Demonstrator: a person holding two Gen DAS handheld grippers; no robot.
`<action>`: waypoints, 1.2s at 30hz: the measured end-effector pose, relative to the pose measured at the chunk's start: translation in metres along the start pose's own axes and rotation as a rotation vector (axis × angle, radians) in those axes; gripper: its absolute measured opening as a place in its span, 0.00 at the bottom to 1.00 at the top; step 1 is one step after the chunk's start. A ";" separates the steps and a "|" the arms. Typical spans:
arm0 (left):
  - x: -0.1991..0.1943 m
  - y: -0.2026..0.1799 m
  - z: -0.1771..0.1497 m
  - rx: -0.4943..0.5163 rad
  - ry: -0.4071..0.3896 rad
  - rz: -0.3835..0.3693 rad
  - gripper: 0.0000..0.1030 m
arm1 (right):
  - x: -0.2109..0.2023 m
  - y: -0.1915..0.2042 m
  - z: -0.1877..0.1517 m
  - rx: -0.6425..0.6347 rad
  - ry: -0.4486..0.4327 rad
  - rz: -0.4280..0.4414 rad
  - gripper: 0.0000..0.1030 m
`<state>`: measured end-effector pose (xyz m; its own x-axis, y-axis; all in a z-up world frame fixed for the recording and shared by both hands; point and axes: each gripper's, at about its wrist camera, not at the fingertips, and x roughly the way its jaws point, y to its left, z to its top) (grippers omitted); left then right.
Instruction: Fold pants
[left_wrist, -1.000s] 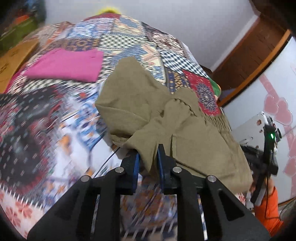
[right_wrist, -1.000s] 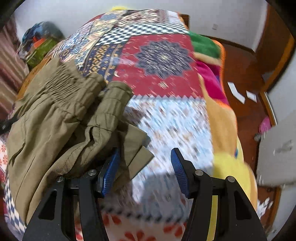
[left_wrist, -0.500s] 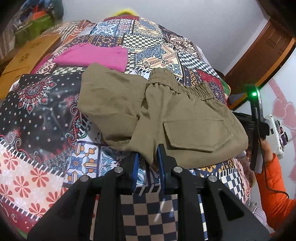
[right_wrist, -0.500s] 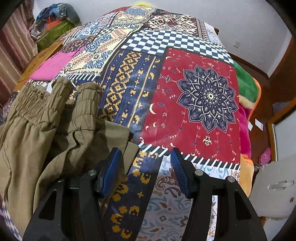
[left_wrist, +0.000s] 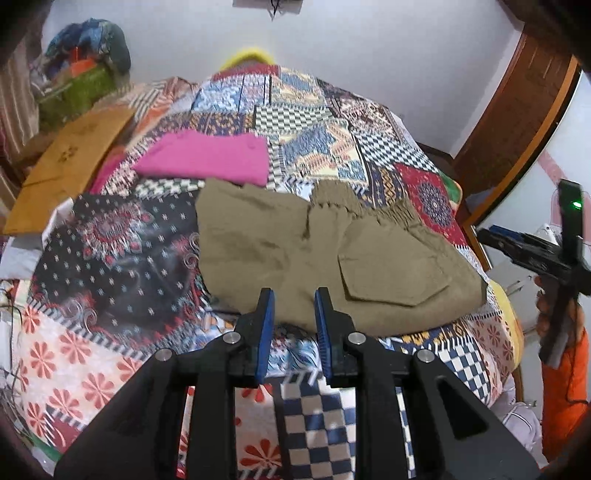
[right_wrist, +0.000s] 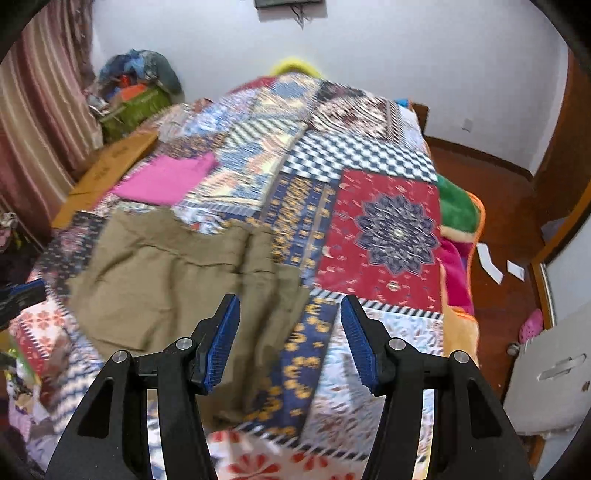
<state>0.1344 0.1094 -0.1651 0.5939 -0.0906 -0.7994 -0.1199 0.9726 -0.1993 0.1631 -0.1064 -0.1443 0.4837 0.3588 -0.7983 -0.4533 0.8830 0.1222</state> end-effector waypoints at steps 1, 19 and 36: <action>0.003 0.000 0.002 0.018 0.000 0.003 0.20 | -0.001 0.004 -0.001 -0.006 -0.003 0.007 0.51; 0.089 0.049 -0.014 -0.046 0.147 0.084 0.20 | 0.042 0.020 -0.043 0.060 0.137 0.037 0.51; 0.093 -0.023 0.077 0.102 0.058 -0.090 0.33 | 0.041 0.013 0.014 0.049 0.018 -0.005 0.52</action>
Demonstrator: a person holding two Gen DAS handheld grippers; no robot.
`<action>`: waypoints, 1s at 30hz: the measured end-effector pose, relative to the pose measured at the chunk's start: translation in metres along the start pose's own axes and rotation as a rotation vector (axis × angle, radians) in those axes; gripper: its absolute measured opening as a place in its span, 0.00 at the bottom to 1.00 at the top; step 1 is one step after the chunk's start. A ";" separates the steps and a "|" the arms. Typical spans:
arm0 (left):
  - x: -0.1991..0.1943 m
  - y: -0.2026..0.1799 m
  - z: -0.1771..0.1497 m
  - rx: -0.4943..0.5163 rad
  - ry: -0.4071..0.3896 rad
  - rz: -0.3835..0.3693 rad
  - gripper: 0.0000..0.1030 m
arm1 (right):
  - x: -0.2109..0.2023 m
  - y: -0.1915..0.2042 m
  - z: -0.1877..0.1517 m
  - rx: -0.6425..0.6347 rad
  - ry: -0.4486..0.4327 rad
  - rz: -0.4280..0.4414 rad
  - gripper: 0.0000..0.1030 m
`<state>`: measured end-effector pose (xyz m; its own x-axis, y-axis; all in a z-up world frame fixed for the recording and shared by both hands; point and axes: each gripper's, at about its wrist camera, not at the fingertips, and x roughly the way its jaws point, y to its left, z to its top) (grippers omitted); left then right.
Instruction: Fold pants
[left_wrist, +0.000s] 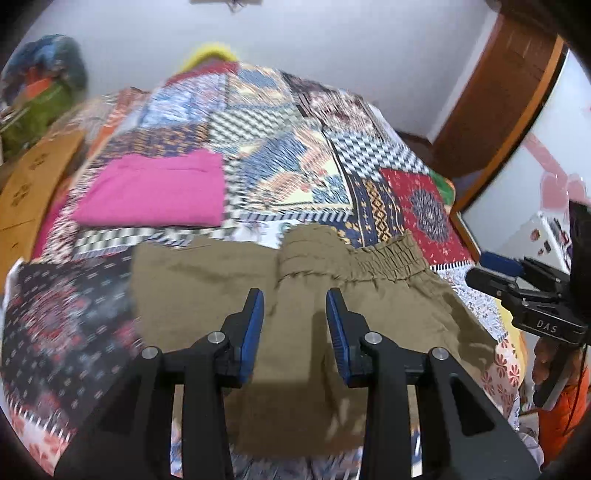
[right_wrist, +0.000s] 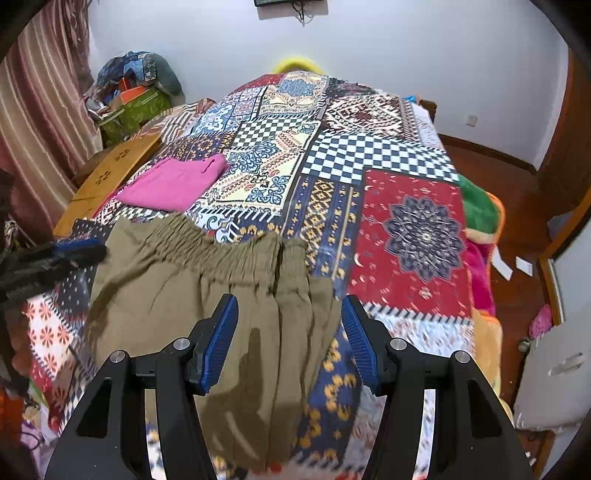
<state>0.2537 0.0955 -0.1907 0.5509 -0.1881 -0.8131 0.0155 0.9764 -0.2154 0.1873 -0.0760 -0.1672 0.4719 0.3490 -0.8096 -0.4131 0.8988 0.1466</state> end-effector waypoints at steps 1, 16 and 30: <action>0.015 -0.003 0.005 0.011 0.025 0.006 0.33 | 0.007 0.000 0.003 0.002 0.009 0.006 0.52; 0.085 0.012 0.012 0.016 0.089 0.081 0.57 | 0.079 -0.018 -0.001 0.007 0.143 0.015 0.54; -0.005 0.013 0.003 0.029 -0.059 0.169 0.76 | 0.013 -0.018 -0.007 0.009 0.053 -0.029 0.57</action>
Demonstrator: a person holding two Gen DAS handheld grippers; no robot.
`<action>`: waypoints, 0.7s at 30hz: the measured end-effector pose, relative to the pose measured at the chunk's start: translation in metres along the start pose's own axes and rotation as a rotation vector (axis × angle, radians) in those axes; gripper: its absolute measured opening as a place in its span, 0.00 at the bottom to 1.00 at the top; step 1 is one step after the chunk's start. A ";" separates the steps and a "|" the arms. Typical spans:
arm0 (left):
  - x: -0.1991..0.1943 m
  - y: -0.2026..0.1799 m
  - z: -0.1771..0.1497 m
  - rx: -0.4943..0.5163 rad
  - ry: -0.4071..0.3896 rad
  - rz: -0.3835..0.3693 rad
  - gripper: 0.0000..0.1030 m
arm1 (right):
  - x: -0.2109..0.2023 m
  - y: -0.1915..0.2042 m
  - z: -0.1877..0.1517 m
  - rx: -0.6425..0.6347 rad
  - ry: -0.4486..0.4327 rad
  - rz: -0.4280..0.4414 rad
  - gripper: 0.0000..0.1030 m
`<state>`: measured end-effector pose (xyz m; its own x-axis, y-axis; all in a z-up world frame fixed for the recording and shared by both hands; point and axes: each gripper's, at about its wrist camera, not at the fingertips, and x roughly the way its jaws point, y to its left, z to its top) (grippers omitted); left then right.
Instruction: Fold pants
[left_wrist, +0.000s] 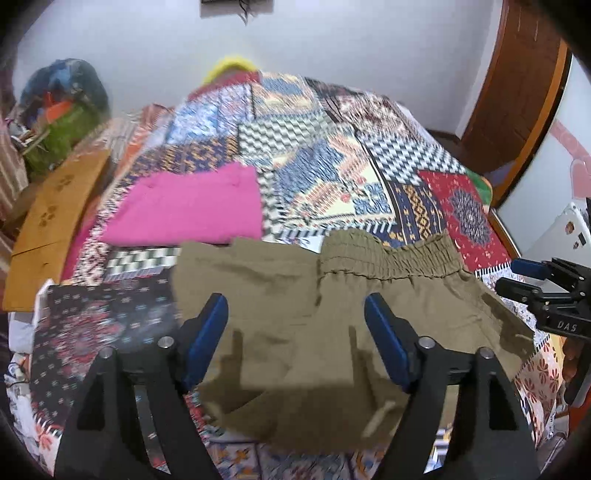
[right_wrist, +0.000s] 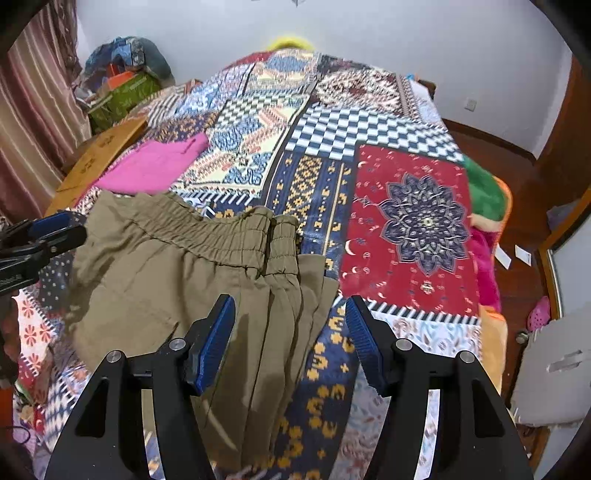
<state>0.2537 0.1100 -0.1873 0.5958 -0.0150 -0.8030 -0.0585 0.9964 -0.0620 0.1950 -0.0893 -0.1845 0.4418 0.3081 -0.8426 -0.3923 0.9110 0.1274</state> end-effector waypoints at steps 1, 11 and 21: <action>-0.008 0.005 -0.002 -0.006 -0.010 0.005 0.76 | -0.007 0.000 -0.002 0.007 -0.010 0.003 0.57; -0.024 0.059 -0.035 -0.120 0.020 -0.005 0.91 | -0.016 0.010 -0.016 0.047 -0.017 0.030 0.65; 0.036 0.075 -0.060 -0.210 0.175 -0.156 0.91 | 0.020 0.016 -0.027 0.088 0.067 0.068 0.68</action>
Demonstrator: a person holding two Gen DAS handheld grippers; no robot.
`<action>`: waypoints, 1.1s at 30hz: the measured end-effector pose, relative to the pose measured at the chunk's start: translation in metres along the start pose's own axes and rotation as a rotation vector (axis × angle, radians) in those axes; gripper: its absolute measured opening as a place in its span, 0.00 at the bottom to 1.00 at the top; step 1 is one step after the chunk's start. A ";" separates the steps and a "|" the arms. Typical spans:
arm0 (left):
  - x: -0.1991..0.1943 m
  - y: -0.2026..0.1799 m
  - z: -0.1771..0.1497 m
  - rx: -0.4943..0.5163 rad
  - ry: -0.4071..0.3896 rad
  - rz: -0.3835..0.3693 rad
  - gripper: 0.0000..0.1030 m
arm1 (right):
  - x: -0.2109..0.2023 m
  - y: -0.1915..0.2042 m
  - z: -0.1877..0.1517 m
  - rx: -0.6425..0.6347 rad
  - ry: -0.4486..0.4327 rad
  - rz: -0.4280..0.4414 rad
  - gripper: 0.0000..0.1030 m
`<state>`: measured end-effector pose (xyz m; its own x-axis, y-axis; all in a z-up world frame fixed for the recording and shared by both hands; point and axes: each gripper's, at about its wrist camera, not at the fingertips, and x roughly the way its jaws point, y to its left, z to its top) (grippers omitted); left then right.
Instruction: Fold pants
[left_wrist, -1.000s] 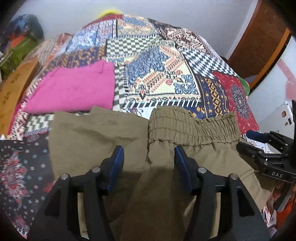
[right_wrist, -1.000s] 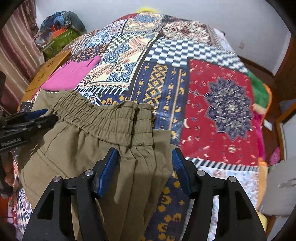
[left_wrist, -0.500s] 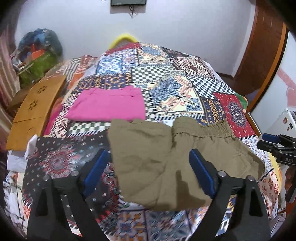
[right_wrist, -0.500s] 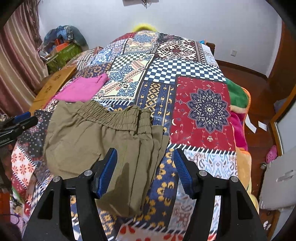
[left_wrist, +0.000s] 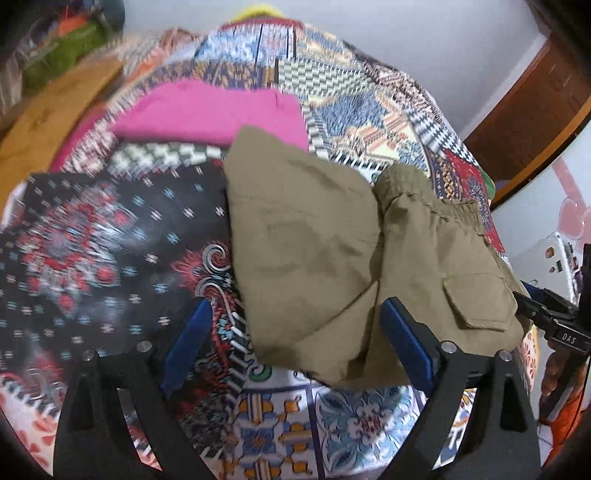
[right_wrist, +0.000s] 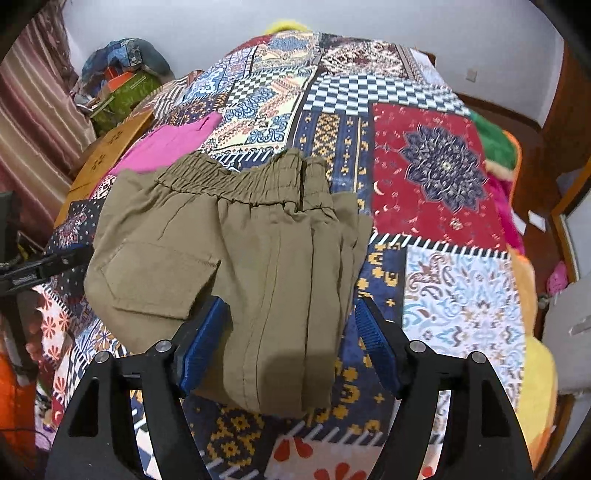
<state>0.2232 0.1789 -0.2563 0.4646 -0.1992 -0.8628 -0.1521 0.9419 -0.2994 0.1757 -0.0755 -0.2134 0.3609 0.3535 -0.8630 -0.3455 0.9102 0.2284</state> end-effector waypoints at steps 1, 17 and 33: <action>0.005 0.003 0.001 -0.016 0.010 -0.016 0.91 | 0.002 -0.001 0.000 0.006 0.001 0.002 0.70; 0.043 -0.010 0.025 -0.018 0.031 -0.128 0.83 | 0.040 -0.026 0.011 0.143 0.077 0.140 0.79; 0.026 -0.028 0.021 0.082 -0.005 -0.075 0.28 | 0.030 -0.007 0.018 0.070 0.030 0.122 0.35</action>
<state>0.2579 0.1529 -0.2621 0.4765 -0.2692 -0.8369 -0.0448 0.9433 -0.3289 0.2042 -0.0676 -0.2327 0.2932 0.4565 -0.8400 -0.3238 0.8741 0.3620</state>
